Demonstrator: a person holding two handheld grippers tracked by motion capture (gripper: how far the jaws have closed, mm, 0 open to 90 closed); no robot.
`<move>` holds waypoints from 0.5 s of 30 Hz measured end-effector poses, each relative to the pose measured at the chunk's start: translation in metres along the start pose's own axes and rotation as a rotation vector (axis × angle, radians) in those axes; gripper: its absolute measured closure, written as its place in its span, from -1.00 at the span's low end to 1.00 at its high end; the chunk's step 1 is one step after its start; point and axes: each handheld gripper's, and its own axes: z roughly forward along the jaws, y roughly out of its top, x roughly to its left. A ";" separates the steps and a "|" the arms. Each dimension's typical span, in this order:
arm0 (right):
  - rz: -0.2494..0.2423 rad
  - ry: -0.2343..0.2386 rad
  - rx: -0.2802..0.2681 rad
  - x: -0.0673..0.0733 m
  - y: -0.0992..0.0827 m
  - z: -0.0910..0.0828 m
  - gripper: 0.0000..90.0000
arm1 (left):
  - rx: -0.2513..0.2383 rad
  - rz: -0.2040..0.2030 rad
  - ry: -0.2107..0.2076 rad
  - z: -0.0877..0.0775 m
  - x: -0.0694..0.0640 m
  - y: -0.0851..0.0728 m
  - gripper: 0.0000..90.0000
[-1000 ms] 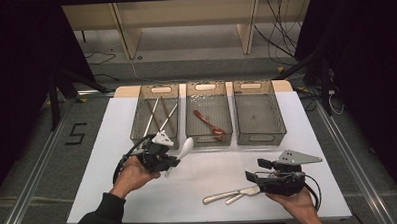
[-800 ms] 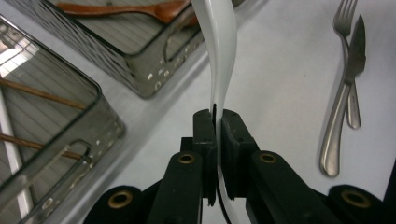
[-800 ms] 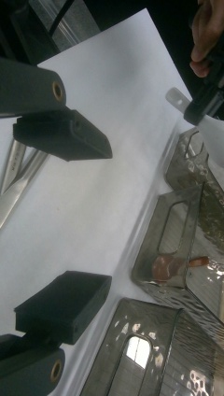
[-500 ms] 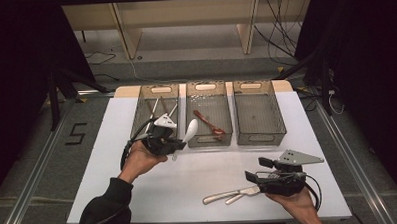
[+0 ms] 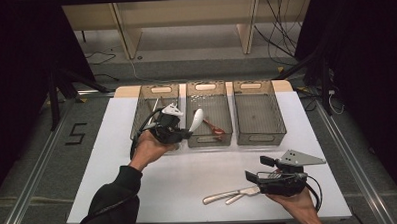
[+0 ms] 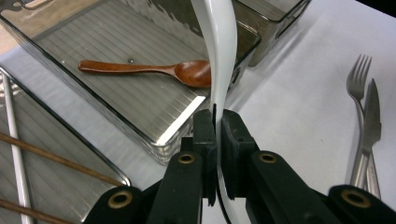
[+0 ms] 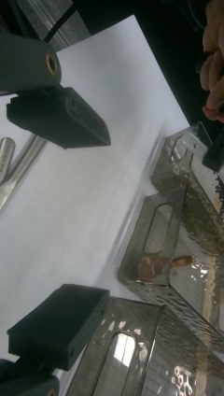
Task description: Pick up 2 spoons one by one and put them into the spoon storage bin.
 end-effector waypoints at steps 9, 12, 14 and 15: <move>0.001 0.001 -0.004 -0.001 0.000 0.000 -0.50 | -0.024 -0.022 0.029 0.015 0.012 0.017 0.90; 0.001 0.004 0.001 -0.001 0.000 0.000 -0.50 | -0.028 -0.042 0.040 0.019 0.017 0.022 0.90; 0.000 0.004 0.001 -0.001 0.000 0.000 -0.50 | -0.029 -0.049 0.043 0.023 0.020 0.024 0.90; 0.000 0.005 0.000 -0.001 0.000 0.000 -0.50 | -0.025 -0.050 0.043 0.025 0.022 0.025 0.90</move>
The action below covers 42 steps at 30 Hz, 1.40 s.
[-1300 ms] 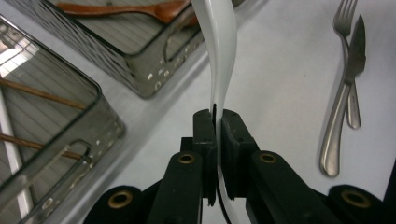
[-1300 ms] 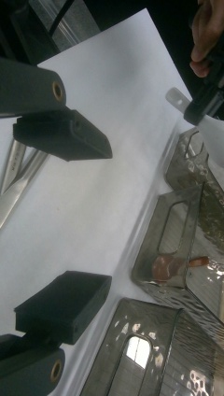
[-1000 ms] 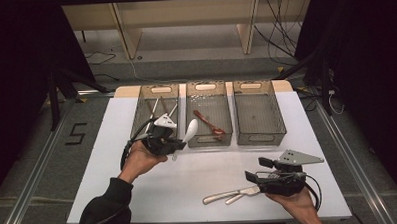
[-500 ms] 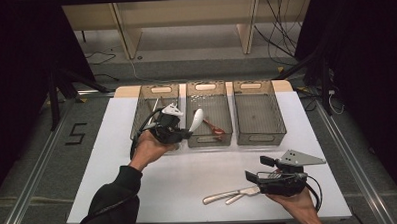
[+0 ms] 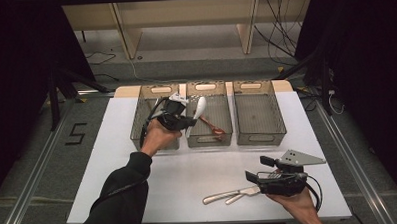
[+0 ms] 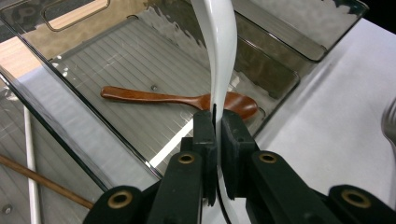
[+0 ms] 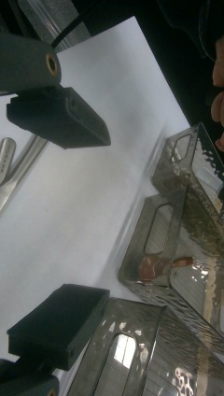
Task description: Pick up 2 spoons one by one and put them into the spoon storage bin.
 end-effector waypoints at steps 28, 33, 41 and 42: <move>0.001 0.005 0.007 0.001 -0.001 0.001 -0.49 | 0.015 -0.033 0.079 0.035 0.011 0.001 0.89; -0.003 0.007 0.007 0.001 -0.001 0.002 -0.49 | 0.033 -0.029 0.083 0.038 0.011 -0.001 0.88; -0.004 0.008 0.008 0.001 -0.001 0.002 -0.49 | 0.059 -0.048 0.085 0.042 0.013 -0.004 0.86; -0.003 0.009 0.008 0.001 -0.001 0.002 -0.49 | 0.061 -0.057 0.087 0.043 0.013 -0.004 0.85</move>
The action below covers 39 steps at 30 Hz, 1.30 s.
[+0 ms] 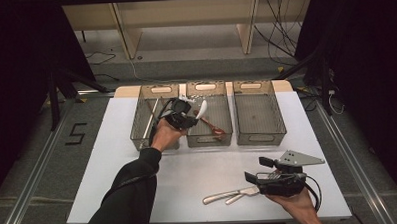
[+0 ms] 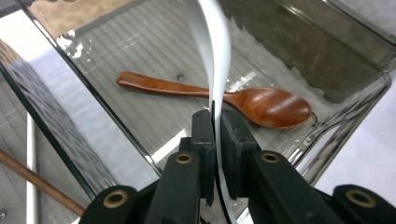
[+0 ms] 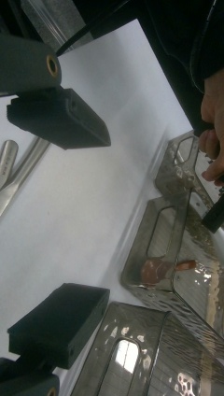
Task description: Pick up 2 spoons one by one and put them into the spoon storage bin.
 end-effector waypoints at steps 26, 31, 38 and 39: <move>-0.006 0.008 0.015 0.002 0.001 0.002 -0.49 | -0.166 -0.083 -0.128 -0.074 -0.006 -0.023 -0.39; -0.009 0.017 0.020 0.003 0.002 0.002 -0.48 | -0.208 -0.081 -0.129 -0.090 -0.010 -0.040 -0.45; -0.032 0.025 0.041 0.004 0.004 0.003 -0.48 | -0.245 -0.072 -0.132 -0.104 -0.013 -0.062 -0.48; -0.031 0.026 0.047 0.005 0.004 0.003 -0.47 | -0.250 -0.070 -0.132 -0.107 -0.014 -0.066 -0.48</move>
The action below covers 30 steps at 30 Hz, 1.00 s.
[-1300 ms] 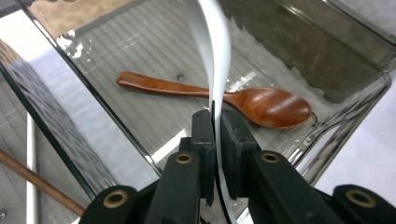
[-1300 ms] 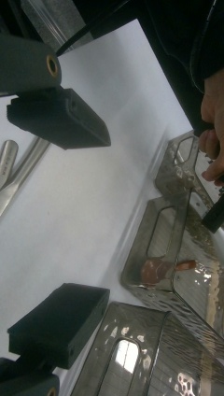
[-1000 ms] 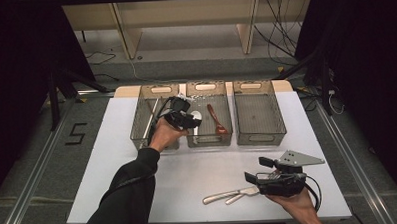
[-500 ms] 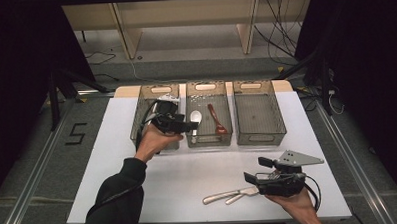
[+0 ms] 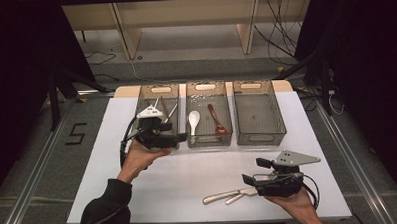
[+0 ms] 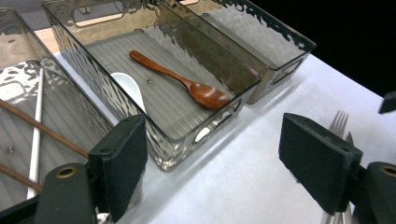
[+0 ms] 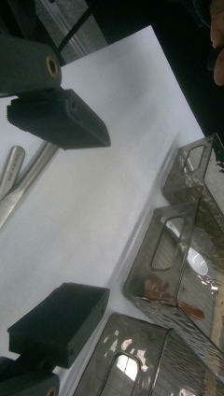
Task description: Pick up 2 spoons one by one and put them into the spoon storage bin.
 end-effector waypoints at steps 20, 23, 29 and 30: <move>-0.134 0.025 0.144 0.008 0.013 0.015 -0.46 | -0.049 0.005 0.027 -0.031 -0.001 -0.054 -0.53; -0.158 0.026 0.170 0.009 0.015 0.018 -0.46 | -0.057 0.005 0.036 -0.034 0.000 -0.061 -0.53; -0.197 0.036 0.215 0.010 0.017 0.024 -0.46 | -0.074 0.008 0.048 -0.041 0.001 -0.075 -0.54; -0.205 0.035 0.221 0.010 0.018 0.026 -0.46 | -0.077 0.006 0.048 -0.042 0.001 -0.077 -0.54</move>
